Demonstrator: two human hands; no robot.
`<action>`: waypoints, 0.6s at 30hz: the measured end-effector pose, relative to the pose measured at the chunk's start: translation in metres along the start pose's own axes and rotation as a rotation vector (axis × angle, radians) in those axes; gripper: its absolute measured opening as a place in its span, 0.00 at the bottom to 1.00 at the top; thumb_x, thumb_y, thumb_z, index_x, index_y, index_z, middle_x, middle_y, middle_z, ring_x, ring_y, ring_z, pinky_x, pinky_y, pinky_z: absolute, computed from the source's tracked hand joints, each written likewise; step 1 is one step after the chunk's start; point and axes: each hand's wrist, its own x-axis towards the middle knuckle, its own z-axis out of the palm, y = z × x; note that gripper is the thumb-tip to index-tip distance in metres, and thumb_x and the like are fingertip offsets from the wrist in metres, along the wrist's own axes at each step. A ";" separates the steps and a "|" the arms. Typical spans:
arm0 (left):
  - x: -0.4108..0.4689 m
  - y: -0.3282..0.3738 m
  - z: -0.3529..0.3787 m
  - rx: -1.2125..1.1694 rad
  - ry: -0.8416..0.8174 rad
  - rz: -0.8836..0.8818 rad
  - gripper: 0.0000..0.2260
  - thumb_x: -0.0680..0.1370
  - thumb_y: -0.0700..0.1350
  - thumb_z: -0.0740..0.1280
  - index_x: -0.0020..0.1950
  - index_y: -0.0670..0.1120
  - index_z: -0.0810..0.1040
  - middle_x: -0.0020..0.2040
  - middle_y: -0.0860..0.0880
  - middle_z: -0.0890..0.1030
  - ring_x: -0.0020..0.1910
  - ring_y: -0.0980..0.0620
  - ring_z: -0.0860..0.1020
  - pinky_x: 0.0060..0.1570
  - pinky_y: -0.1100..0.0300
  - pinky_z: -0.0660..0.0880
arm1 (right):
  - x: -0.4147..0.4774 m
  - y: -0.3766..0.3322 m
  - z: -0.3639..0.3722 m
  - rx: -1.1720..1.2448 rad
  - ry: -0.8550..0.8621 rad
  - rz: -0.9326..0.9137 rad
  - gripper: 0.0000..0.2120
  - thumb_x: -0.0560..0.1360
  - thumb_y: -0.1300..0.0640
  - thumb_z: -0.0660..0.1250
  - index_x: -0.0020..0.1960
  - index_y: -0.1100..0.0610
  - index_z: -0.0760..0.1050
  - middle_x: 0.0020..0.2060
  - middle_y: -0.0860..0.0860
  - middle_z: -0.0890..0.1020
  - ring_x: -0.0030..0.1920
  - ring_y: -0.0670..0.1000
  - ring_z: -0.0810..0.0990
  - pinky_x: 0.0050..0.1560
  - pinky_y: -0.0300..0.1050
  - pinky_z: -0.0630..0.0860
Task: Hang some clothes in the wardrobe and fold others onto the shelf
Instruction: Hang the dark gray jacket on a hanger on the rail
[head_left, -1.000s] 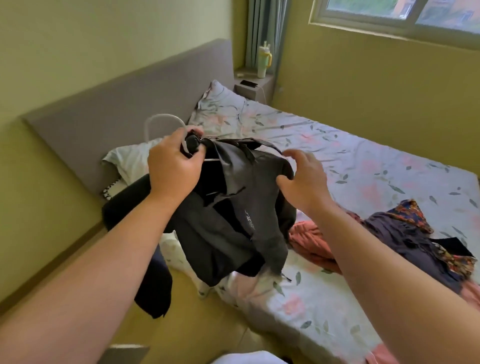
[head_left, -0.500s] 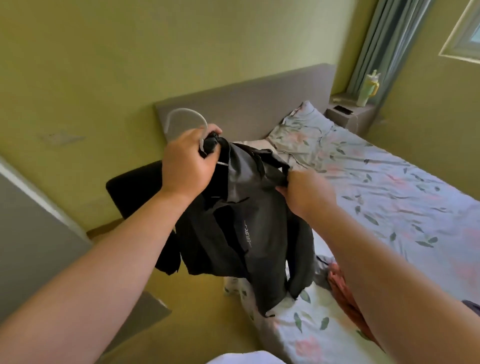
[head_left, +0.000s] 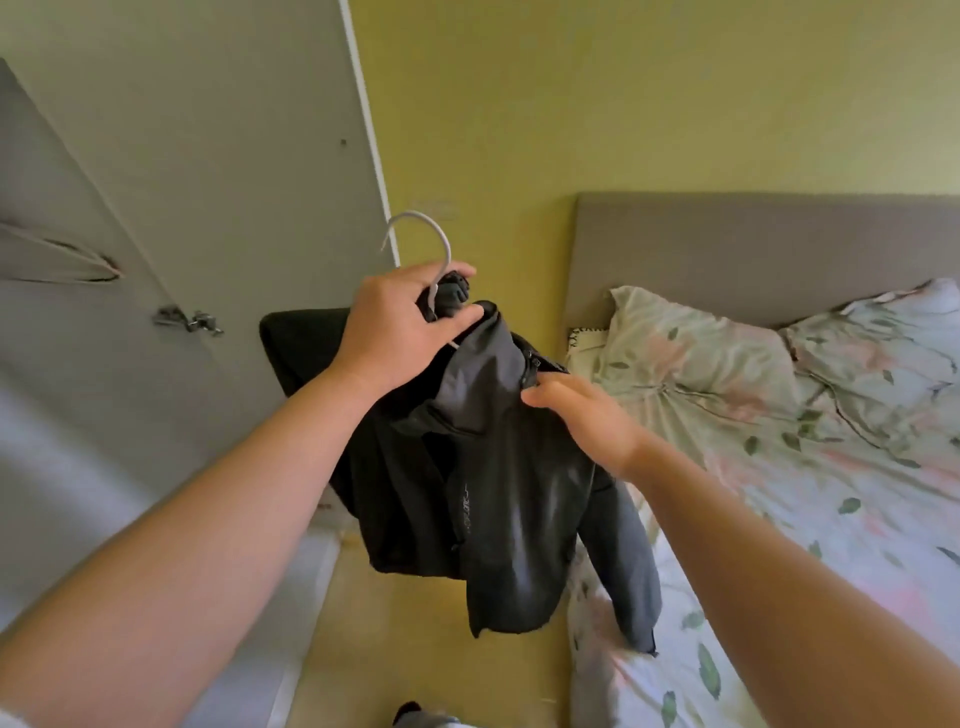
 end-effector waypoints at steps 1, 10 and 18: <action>-0.006 -0.008 -0.013 0.015 0.006 -0.046 0.15 0.73 0.53 0.75 0.59 0.56 0.81 0.44 0.57 0.81 0.44 0.57 0.80 0.47 0.69 0.77 | 0.004 -0.008 0.013 0.060 -0.017 0.011 0.14 0.81 0.52 0.60 0.56 0.58 0.81 0.49 0.52 0.86 0.53 0.54 0.83 0.62 0.54 0.75; -0.044 -0.097 -0.130 0.126 0.209 -0.324 0.16 0.72 0.52 0.76 0.59 0.56 0.81 0.43 0.60 0.81 0.43 0.66 0.78 0.45 0.80 0.68 | 0.074 -0.059 0.147 -0.504 0.200 -0.555 0.19 0.77 0.44 0.68 0.36 0.56 0.70 0.33 0.47 0.74 0.37 0.47 0.72 0.37 0.41 0.69; -0.074 -0.163 -0.204 0.177 0.373 -0.444 0.20 0.71 0.51 0.77 0.62 0.52 0.81 0.47 0.57 0.83 0.47 0.65 0.80 0.50 0.72 0.76 | 0.134 -0.090 0.251 -0.696 0.008 -0.652 0.17 0.81 0.40 0.58 0.50 0.54 0.73 0.40 0.46 0.75 0.41 0.54 0.77 0.36 0.49 0.71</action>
